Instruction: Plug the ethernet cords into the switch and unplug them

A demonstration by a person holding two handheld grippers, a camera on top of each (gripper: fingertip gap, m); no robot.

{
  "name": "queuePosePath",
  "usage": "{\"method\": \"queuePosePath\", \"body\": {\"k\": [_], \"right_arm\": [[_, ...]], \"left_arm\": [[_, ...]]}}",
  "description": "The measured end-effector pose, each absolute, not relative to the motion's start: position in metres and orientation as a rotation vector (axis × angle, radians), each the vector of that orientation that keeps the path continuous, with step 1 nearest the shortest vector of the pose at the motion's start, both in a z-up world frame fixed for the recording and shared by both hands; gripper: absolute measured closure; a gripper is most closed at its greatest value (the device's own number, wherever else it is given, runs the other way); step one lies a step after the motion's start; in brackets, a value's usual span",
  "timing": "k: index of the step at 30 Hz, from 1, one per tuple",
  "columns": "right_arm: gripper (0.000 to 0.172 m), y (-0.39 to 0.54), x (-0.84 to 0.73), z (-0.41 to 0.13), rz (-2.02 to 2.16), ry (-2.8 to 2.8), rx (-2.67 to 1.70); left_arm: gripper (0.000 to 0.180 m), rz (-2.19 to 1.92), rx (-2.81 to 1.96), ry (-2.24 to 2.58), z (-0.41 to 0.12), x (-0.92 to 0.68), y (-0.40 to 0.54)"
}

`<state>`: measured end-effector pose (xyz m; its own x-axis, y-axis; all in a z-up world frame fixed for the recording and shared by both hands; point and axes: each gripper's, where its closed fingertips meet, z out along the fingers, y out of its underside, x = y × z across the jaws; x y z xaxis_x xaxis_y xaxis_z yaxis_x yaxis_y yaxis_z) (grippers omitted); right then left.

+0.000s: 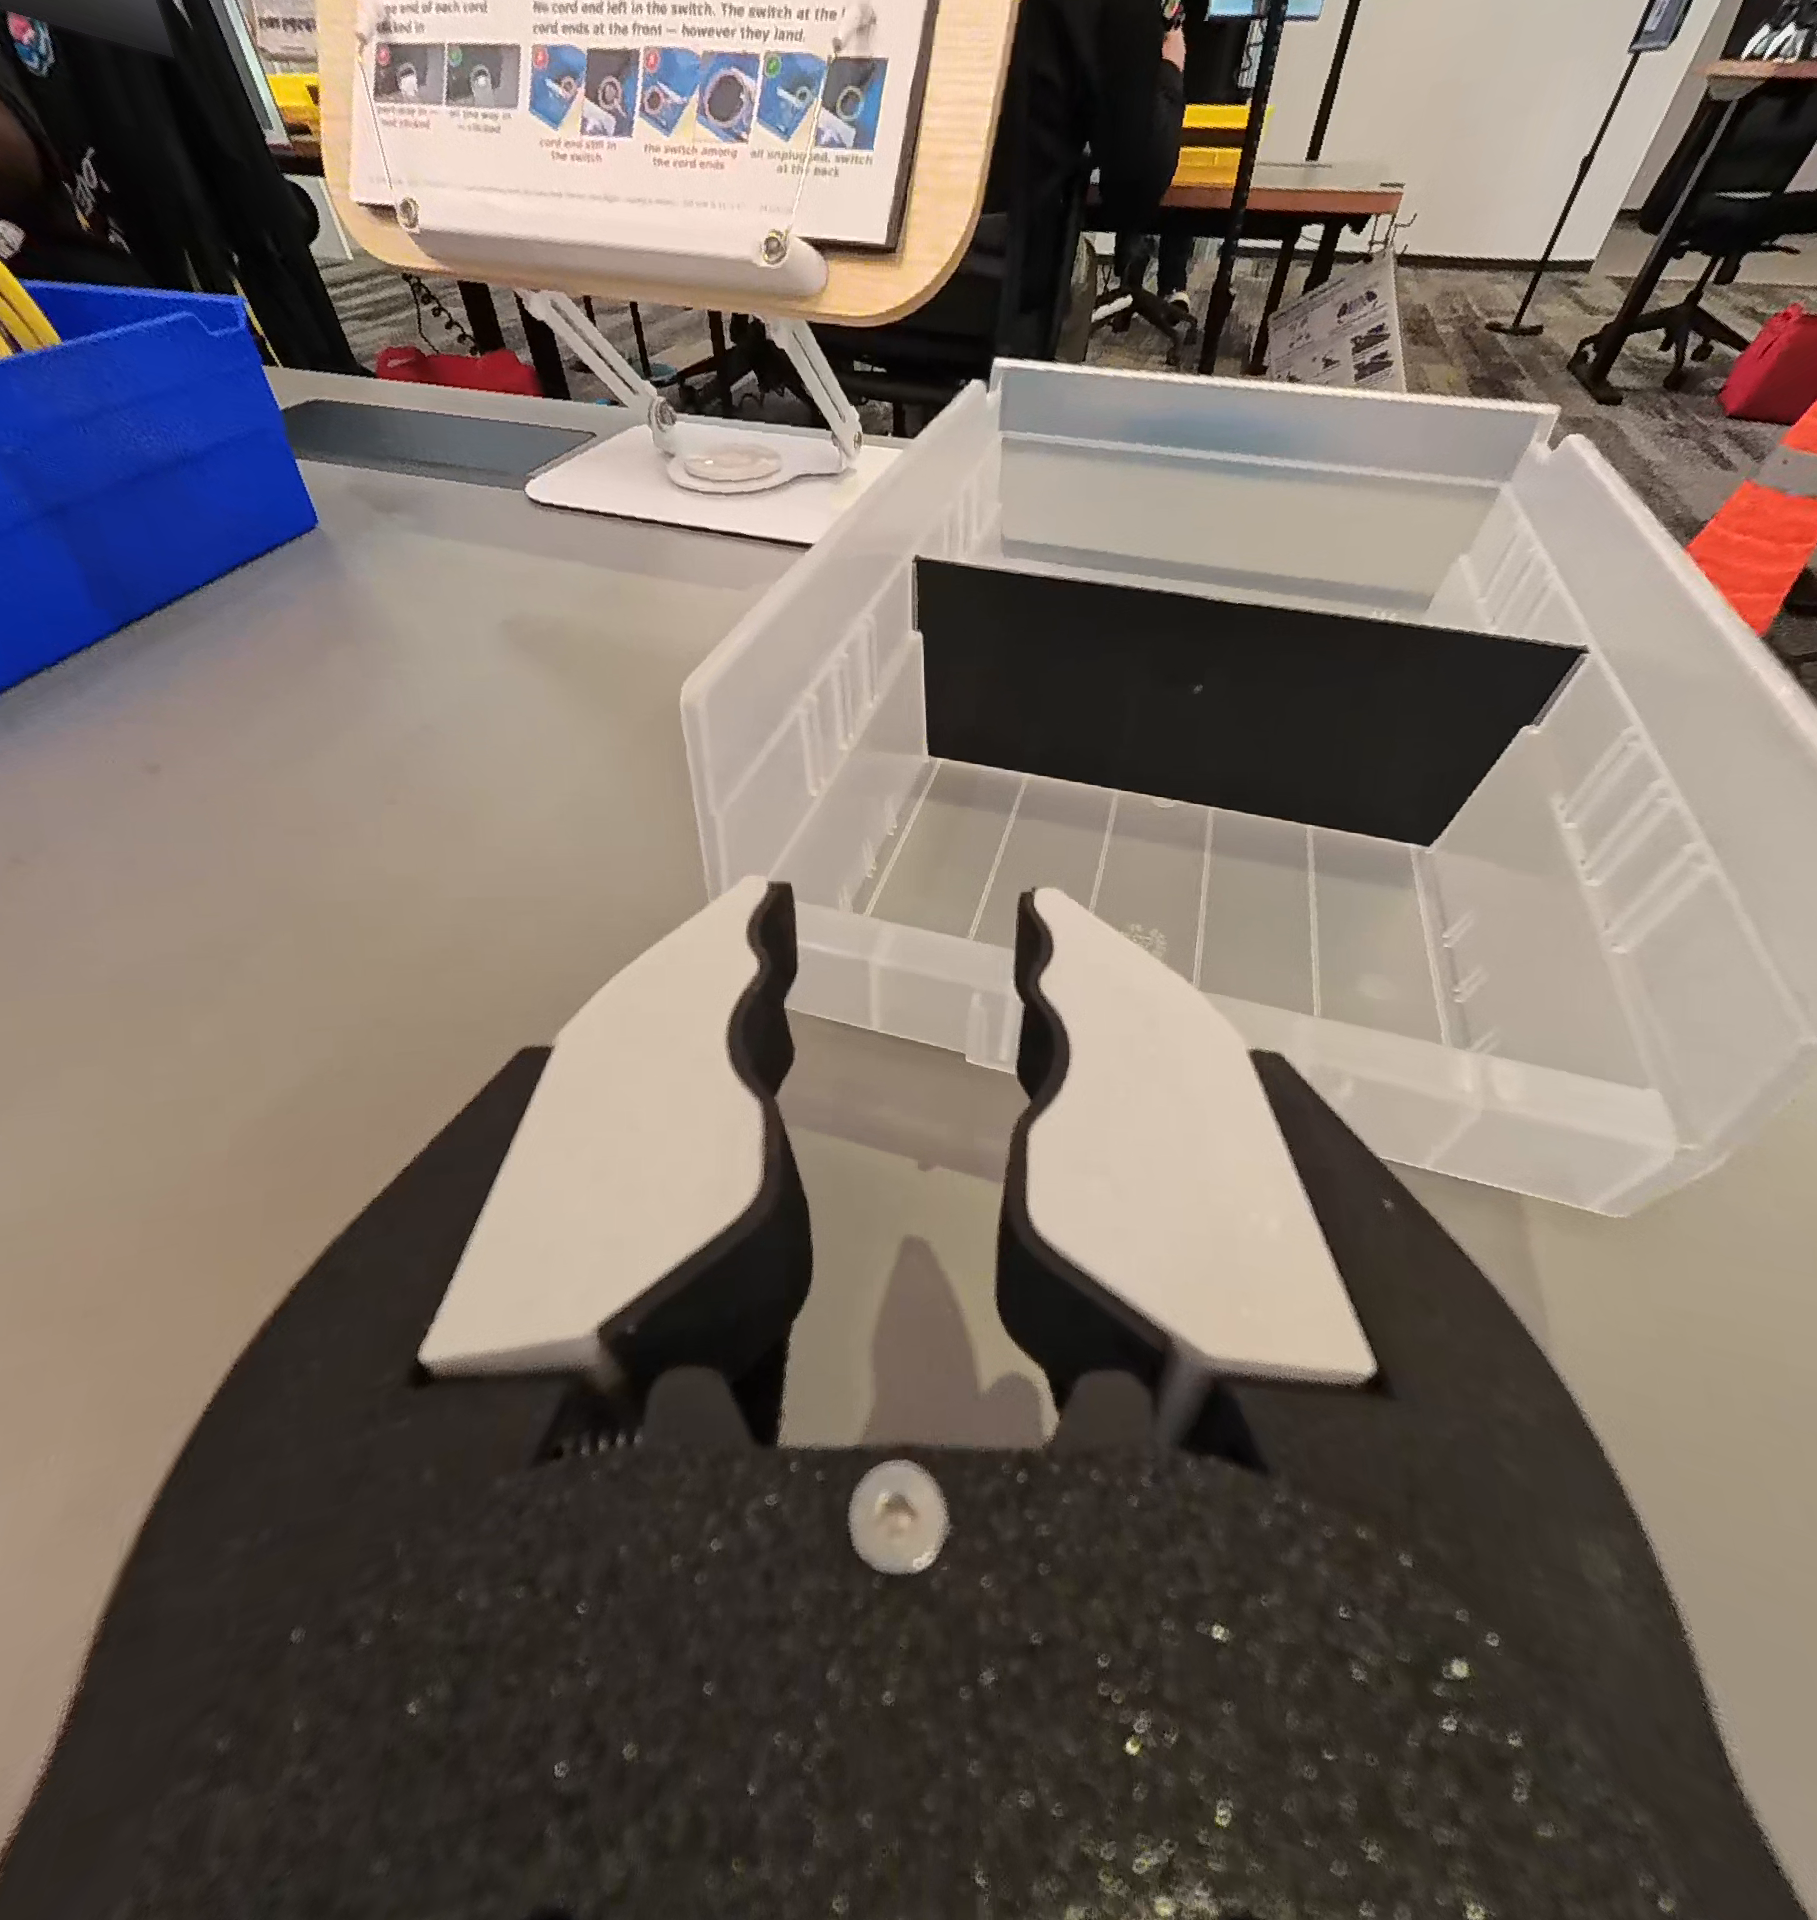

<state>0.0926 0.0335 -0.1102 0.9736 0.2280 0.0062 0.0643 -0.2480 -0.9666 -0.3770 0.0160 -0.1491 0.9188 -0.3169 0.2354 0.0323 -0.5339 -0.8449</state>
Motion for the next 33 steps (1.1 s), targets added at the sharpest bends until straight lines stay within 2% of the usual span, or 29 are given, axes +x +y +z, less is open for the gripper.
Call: {"method": "queuePosePath", "body": {"k": [5, 14, 21, 27, 28, 33], "right_arm": [[0.132, 0.033, 0.090, -0.109, 0.152, -0.227, -1.818], [0.132, 0.031, 0.088, -0.113, 0.150, -0.248, -1.833], [0.132, 0.031, 0.088, -0.111, 0.185, -0.234, -1.834], [0.132, 0.028, 0.086, -0.108, 0.144, -0.267, -1.821], [0.132, 0.028, 0.085, -0.108, 0.144, -0.269, -1.820], [0.132, 0.026, 0.084, -0.108, 0.142, -0.280, -1.822]], "left_arm": [[0.130, -0.137, -2.043, 0.258, -0.140, -0.400, 0.026], [0.117, 0.021, -1.994, 0.329, -0.089, -0.411, 0.062], [0.115, 0.321, -1.929, 0.535, -0.046, -0.431, 0.156], [0.111, 0.518, -1.972, 0.831, -0.056, -0.435, 0.243], [0.114, 0.510, -1.987, 0.879, -0.059, -0.430, 0.251], [0.155, 0.623, -1.964, 1.094, -0.064, -0.416, 0.278]]}}
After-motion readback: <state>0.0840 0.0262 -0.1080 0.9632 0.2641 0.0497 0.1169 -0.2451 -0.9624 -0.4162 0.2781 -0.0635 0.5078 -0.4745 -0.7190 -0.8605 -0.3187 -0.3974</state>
